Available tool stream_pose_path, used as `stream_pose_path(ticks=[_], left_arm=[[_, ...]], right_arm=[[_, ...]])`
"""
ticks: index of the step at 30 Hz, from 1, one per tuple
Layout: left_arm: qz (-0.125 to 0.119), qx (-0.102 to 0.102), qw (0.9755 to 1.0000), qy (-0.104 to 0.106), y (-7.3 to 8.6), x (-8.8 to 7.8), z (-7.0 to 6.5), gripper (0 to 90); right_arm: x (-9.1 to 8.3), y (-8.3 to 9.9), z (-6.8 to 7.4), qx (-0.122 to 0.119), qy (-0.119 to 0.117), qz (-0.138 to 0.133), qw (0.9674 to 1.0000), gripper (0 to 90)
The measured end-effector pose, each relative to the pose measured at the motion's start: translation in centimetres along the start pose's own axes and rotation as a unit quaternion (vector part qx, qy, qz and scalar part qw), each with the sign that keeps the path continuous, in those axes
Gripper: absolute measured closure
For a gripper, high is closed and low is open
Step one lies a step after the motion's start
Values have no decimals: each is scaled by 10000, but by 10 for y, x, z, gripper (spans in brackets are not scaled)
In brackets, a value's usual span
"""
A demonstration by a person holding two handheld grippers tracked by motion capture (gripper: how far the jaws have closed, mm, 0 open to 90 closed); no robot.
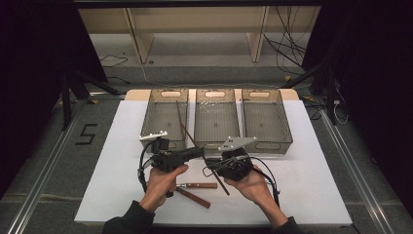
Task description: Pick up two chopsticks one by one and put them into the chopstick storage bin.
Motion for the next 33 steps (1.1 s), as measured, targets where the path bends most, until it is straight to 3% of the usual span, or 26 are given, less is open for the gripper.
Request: stream_pose_path(ticks=[15, 21, 28, 33], left_arm=[[12, 50, 10000, 82, 3, 4, -3, 827], [19, -14, 9999, 170, 2, 3, -1, 842], [65, 114, 9999, 87, -8, -2, 4, 846], [32, 125, 9999, -68, -24, -13, 16, 846]], right_arm=[[0, -1, 2, 23, -79, -97, 9999, 855], [0, -1, 2, 57, -102, -131, 9998, 843], [-10, -2, -3, 115, -224, -139, 9996, 609], [-22, 8, -12, 112, -68, -85, 9999, 488]])
Point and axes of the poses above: each handheld gripper's, and its own axes: x roughly forward along the jaws, y roughly out of its underside, z roughly to its left, the point moved 6 cm from there along x, roughly forward along the jaws, and after that the axes turned 4 degrees about -z, right-handed, at the moved point
